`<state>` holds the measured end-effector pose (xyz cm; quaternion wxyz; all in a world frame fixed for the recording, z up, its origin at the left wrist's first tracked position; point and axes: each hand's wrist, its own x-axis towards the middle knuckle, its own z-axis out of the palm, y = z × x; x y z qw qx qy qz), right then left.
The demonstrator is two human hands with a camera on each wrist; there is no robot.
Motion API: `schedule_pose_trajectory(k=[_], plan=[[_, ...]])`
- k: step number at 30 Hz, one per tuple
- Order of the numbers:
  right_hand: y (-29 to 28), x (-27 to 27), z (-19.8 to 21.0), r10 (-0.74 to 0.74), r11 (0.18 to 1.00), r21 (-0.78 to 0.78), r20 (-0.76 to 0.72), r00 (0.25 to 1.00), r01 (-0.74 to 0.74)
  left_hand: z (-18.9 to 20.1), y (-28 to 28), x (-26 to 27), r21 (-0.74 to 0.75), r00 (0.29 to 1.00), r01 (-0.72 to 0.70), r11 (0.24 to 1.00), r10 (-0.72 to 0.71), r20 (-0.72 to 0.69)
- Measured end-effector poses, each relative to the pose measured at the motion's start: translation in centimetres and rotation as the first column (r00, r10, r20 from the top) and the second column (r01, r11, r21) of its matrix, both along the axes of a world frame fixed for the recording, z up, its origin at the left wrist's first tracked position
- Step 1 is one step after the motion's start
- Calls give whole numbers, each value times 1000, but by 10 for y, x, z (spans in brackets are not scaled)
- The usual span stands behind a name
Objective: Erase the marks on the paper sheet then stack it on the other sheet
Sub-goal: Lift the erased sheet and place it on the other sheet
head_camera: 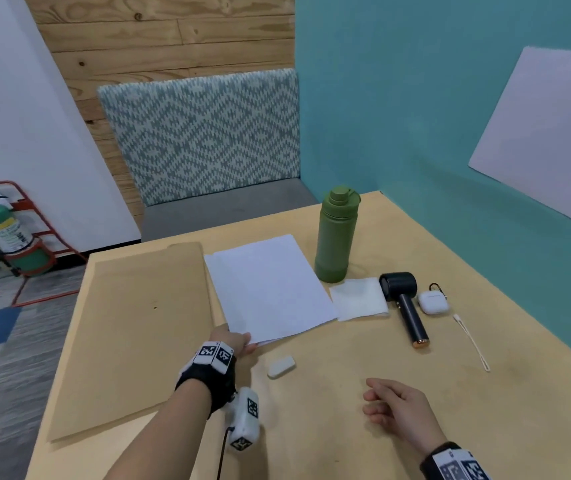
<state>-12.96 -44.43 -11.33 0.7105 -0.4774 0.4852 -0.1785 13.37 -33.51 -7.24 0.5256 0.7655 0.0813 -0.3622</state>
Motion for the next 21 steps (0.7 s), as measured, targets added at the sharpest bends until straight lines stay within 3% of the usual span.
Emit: schedule_pose_trajectory(k=[2,5,8,12,15,17,19,21], plan=[[2,-7,-1,-8,1000,1,-13,1000,8,-6,-6,4,8,1000,-2,1000,2,9],[5,-13,-4,-13,1000,14,-42,999,13,-13,-8,4,61,982,150,987,-156,108],[9,-15,-7,-3,999,32,-47,999,4,-13,-8,5,288,942,189,939,-256,217],[11,-14,-4,-9,1000,-23,-53,999,8,4,-11,-1,494,845,265,828,-446,294],[8,-10,7,-19,981,-194,-123,992,-5,28,-4,-7,509,736,366,779,-577,353],[4,-3,15,22,933,-344,-234,972,-104,53,8,-13,439,683,393,808,-576,449],[-1,9,20,141,824,-459,-403,904,-333,79,31,-19,355,656,389,850,-526,541],[-6,27,18,267,617,-449,-654,708,-646,100,67,-27,293,622,373,880,-471,625]])
